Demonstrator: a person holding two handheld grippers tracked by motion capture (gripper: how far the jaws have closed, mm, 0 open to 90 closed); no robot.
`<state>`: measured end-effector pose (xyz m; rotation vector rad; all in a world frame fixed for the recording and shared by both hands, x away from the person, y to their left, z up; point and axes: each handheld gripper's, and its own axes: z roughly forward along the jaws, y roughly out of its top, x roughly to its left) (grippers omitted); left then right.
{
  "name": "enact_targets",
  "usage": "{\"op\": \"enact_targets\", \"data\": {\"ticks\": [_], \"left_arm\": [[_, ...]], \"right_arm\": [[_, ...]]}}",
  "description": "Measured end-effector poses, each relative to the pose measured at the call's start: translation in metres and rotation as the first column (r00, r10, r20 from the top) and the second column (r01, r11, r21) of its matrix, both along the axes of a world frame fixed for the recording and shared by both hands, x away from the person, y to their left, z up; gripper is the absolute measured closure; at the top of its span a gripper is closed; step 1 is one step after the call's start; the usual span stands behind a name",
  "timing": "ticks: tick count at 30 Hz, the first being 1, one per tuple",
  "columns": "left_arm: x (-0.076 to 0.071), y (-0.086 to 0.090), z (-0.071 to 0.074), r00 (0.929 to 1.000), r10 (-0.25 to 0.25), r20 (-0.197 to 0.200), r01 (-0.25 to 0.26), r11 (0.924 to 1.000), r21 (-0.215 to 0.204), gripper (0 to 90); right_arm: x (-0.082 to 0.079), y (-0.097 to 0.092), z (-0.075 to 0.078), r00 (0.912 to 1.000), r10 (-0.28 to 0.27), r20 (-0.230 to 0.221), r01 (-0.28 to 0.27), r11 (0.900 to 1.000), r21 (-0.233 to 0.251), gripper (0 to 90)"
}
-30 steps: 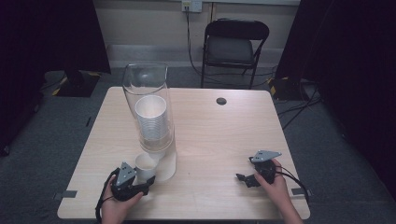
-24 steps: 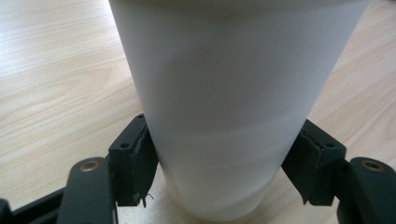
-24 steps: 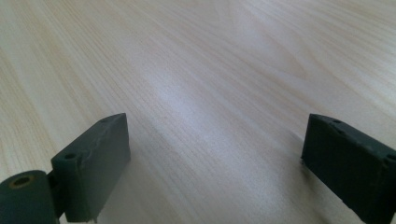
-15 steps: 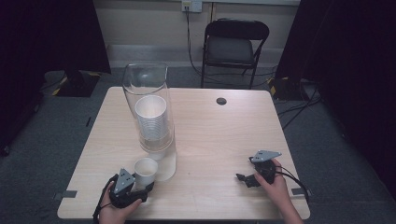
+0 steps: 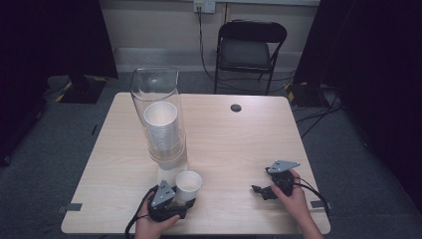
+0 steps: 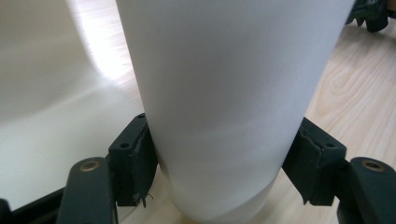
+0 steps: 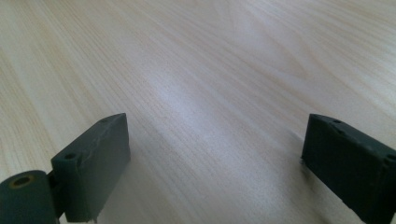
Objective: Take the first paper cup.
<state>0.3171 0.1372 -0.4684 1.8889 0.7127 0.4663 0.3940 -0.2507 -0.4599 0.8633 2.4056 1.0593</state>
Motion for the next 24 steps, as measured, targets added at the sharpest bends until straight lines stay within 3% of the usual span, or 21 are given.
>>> {"op": "enact_targets", "data": {"ticks": [2, 4, 7, 9, 16, 19, 24], "left_arm": [[0.004, -0.010, 0.000, 1.0000, -0.003, -0.004, 0.003, 0.9999, -0.017, 32.3], [0.013, -0.022, 0.002, 0.9997, -0.010, -0.023, 0.010, 0.9999, 0.008, 32.3], [0.019, -0.031, 0.001, 0.9991, -0.006, -0.043, 0.006, 1.0000, 0.004, 32.3], [0.024, -0.038, 0.002, 0.9975, -0.010, -0.070, 0.012, 0.9994, 0.031, 32.3], [0.030, -0.052, 0.003, 0.9970, -0.015, -0.076, 0.019, 0.9982, 0.056, 32.0], [0.033, -0.056, 0.003, 0.9968, -0.020, -0.078, 0.028, 0.9953, 0.093, 31.9], [0.038, -0.061, 0.003, 0.9975, -0.015, -0.069, 0.022, 0.9947, 0.101, 31.8]], "right_arm": [[0.000, 0.000, 0.000, 1.0000, 0.002, 0.001, -0.002, 1.0000, 0.000, 7.1], [0.000, 0.000, 0.000, 1.0000, 0.002, 0.002, -0.002, 1.0000, -0.002, 7.0], [0.000, 0.000, 0.000, 1.0000, 0.002, 0.001, -0.002, 1.0000, -0.001, 7.0], [0.000, 0.000, 0.000, 1.0000, 0.002, 0.000, -0.002, 1.0000, -0.001, 7.1], [0.000, 0.000, 0.000, 1.0000, 0.002, 0.000, -0.002, 1.0000, -0.001, 7.0], [0.000, 0.000, 0.000, 1.0000, 0.004, 0.000, -0.004, 1.0000, -0.001, 7.0], [0.000, 0.000, 0.000, 1.0000, 0.003, 0.000, -0.003, 1.0000, -0.001, 7.1]]}}
